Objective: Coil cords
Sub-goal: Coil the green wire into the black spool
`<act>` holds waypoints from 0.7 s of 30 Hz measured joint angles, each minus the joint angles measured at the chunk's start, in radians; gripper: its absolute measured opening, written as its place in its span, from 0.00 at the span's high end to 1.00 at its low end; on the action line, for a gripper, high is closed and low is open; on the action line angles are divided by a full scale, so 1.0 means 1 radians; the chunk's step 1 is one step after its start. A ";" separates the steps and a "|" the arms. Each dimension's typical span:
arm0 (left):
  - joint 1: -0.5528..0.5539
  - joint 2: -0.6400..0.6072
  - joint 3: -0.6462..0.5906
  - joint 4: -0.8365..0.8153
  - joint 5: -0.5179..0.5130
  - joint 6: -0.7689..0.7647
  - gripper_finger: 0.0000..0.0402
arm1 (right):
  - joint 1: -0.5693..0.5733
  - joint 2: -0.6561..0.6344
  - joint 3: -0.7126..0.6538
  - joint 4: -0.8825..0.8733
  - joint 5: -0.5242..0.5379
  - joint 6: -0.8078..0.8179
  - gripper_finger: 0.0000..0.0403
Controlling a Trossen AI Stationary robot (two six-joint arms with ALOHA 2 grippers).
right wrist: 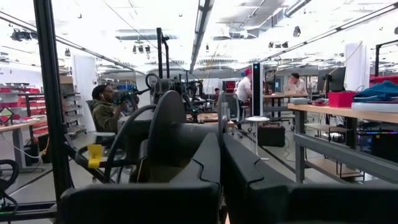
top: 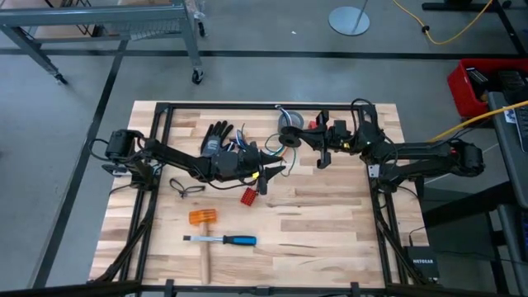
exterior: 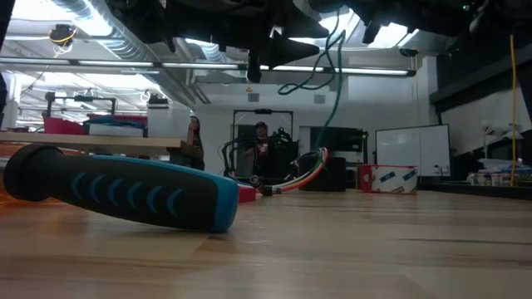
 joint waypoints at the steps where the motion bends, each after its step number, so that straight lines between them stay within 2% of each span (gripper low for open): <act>1: 0.000 0.000 0.000 0.000 0.000 0.000 0.61 | 0.000 0.003 0.000 -0.002 0.000 -0.004 1.00; 10: -0.002 0.000 0.000 0.001 0.000 -0.020 0.61 | 0.000 0.043 0.000 0.005 0.016 -0.019 1.00; 21: 0.000 0.000 0.000 -0.007 0.000 -0.016 0.61 | 0.000 0.093 0.000 0.103 0.026 -0.019 1.00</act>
